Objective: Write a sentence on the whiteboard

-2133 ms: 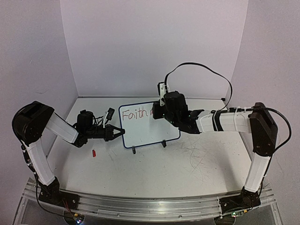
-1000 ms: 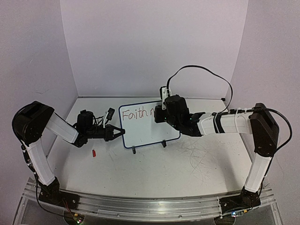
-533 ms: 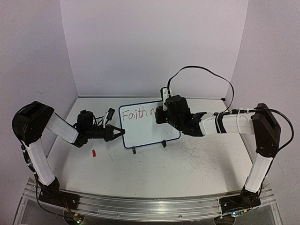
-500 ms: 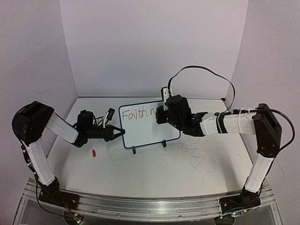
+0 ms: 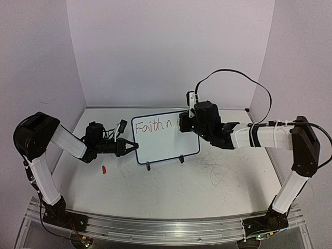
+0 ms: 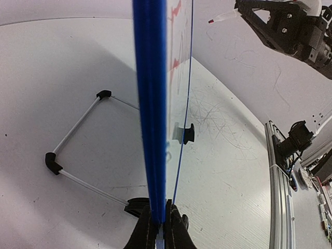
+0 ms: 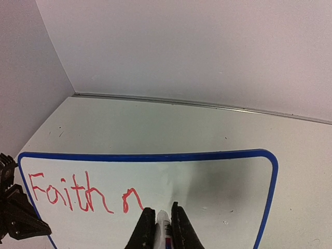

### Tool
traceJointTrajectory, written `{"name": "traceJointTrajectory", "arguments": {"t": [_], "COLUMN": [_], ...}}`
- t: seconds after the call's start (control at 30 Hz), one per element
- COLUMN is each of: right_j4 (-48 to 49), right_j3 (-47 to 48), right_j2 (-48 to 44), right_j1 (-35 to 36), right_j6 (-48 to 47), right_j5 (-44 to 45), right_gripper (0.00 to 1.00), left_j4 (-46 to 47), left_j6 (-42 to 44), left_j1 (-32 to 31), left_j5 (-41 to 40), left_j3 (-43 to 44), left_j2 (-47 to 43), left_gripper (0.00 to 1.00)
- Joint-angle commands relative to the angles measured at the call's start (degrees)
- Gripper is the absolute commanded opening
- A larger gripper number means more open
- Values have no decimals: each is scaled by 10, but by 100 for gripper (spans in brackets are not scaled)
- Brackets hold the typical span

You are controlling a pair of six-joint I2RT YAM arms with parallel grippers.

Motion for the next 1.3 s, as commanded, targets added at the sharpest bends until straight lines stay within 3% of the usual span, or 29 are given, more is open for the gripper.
{"name": "traceJointTrajectory", "arguments": {"t": [0.0, 1.27], "right_j4": [15, 48], "right_j3": [13, 27], "right_j2": [8, 38], "right_j1": [0, -7], "right_j6": [-9, -8], "right_j5": [-27, -29], "right_gripper": [0, 0], "left_j4": [-16, -23], "left_j6": [24, 27], "left_j1": [1, 1], "left_j5": [-37, -37], "left_j3": [13, 14], "left_j2": [-14, -15], "left_gripper": [0, 0]}}
